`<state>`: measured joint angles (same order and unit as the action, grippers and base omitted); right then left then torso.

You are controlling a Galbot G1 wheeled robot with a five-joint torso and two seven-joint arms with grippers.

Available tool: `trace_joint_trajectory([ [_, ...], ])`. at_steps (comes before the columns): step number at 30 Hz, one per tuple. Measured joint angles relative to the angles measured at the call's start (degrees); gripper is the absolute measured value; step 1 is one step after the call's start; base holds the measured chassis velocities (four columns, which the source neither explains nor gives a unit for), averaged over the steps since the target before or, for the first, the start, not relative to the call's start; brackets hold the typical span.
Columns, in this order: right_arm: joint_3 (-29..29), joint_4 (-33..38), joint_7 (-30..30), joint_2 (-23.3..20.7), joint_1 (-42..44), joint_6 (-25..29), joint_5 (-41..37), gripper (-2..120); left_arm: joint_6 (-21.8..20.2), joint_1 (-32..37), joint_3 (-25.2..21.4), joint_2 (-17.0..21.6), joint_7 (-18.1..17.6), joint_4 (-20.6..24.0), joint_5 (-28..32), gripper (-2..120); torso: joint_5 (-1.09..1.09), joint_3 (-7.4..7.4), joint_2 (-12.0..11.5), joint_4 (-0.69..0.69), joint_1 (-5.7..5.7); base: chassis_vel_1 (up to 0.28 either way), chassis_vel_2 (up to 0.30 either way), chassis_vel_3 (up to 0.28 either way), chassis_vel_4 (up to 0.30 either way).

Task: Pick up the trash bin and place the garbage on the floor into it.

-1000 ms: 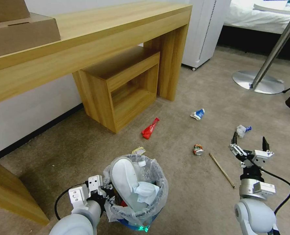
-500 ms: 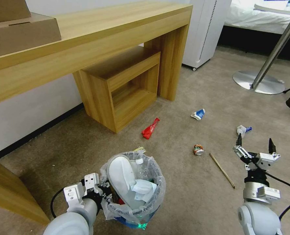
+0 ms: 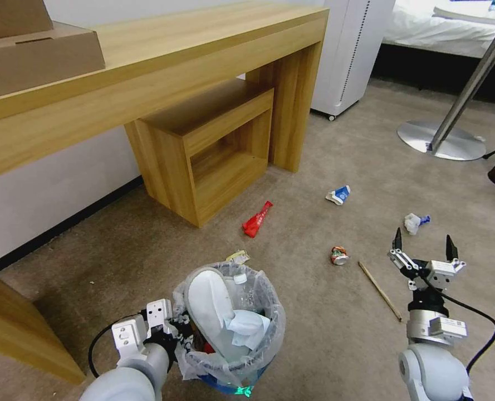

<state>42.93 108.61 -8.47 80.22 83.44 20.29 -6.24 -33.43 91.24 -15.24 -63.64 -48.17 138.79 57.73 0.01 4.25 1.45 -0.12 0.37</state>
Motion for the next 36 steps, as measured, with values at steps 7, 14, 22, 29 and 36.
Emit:
trace_joint_trajectory([
  [7,-0.9,-0.6,0.4,0.0,-0.3,0.2,0.4,100,0.0,0.1,-0.1,0.1,0.0,-0.1,-0.2,0,-0.01,0.0,0.0,0.0,0.0,0.072,0.071,-0.074,-0.078],
  [14,-2.3,-1.1,0.5,-0.1,-0.6,0.8,0.5,100,0.2,0.0,0.0,-0.1,0.3,-0.4,-0.8,0,0.0,0.0,0.0,0.0,0.0,0.041,0.047,-0.043,-0.037],
  [22,-2.3,-1.3,0.9,-1.2,-0.7,1.2,0.4,100,0.4,0.1,0.0,0.1,0.9,-0.4,-1.1,0,0.0,0.0,0.0,0.0,0.0,0.0,0.0,0.0,0.0],
  [29,-2.6,-1.4,1.3,-1.0,-0.4,1.7,0.6,100,0.9,0.1,-0.1,0.0,0.9,-0.4,-0.9,0,0.0,0.0,0.0,-0.01,0.0,0.0,0.0,0.0,0.0],
  [36,-3.0,-1.5,1.4,-1.0,-0.3,1.9,0.7,100,0.9,0.5,-0.1,-0.2,1.1,-0.4,-1.3,0,0.0,0.0,0.0,-0.01,0.01,0.005,0.005,0.003,0.007],
])
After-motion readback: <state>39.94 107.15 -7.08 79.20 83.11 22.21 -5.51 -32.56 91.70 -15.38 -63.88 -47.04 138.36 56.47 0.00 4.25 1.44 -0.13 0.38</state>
